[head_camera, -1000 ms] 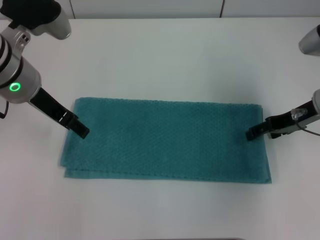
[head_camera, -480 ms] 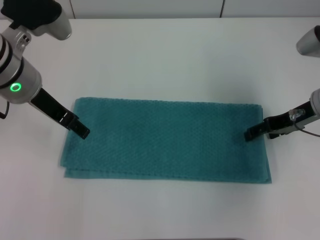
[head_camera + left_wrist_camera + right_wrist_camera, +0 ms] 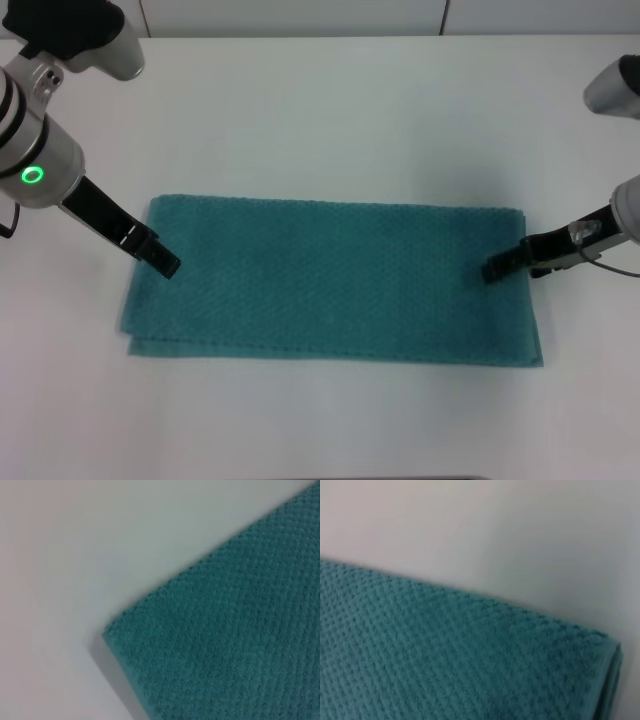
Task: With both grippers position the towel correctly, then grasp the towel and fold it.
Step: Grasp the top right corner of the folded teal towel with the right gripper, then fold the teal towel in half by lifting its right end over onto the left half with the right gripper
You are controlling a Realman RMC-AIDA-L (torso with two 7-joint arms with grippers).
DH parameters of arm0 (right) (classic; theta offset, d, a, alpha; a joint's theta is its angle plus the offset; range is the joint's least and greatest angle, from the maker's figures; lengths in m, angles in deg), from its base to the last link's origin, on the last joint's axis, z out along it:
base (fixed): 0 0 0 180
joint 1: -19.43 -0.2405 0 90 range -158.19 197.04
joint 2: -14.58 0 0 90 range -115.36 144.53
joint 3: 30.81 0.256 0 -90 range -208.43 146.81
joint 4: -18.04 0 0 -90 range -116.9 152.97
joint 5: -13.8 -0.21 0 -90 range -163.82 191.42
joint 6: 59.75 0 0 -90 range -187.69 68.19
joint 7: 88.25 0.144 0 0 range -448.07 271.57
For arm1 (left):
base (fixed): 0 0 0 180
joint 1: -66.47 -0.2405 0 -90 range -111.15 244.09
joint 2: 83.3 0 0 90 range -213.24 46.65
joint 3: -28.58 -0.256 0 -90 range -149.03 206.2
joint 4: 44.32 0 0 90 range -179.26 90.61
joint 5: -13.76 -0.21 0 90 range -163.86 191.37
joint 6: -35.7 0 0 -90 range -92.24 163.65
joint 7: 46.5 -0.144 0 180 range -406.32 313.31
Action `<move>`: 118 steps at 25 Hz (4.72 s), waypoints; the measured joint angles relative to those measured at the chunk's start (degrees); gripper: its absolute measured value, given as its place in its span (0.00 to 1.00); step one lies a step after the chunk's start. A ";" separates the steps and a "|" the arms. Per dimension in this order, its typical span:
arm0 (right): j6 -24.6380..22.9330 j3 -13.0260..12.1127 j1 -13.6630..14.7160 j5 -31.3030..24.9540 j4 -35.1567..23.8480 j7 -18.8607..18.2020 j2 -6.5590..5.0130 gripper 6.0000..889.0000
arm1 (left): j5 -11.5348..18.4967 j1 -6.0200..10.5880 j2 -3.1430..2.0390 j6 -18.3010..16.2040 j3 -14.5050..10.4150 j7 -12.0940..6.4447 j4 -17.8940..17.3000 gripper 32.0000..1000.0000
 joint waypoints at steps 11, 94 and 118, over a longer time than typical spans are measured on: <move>0.87 0.02 -0.44 0.00 0.56 -0.05 0.35 0.96 | 0.06 0.10 0.01 0.01 0.00 0.02 0.00 0.85; -9.61 0.55 1.74 5.97 -5.53 2.69 -11.90 0.12 | 0.18 0.26 -0.08 -0.10 0.37 -0.02 1.76 0.85; -23.95 -0.25 -15.78 -6.12 -6.82 -1.17 -6.74 0.15 | 0.33 0.60 -0.26 -0.45 0.44 -0.20 3.01 0.85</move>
